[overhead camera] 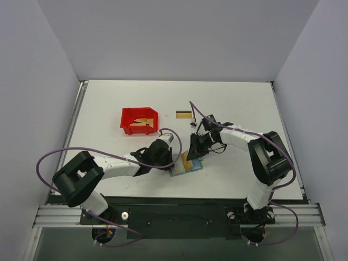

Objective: Put the credit cards into the card holder
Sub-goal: Insert the credit card into the card holder.

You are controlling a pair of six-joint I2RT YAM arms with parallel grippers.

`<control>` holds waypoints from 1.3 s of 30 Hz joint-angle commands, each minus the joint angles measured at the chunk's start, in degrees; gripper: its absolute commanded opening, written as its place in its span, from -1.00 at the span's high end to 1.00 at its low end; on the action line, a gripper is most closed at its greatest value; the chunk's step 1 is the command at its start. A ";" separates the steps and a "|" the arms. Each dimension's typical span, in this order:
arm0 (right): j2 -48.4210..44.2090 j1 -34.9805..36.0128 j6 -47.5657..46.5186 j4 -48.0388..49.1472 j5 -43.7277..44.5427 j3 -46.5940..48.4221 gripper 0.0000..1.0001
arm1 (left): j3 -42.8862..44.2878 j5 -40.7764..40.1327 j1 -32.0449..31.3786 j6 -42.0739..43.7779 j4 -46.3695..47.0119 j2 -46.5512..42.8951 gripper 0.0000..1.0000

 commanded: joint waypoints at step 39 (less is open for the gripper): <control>3.68 1.41 5.61 13.97 -6.95 -6.06 1.00 | -0.93 -1.05 1.18 1.64 -4.86 0.83 1.00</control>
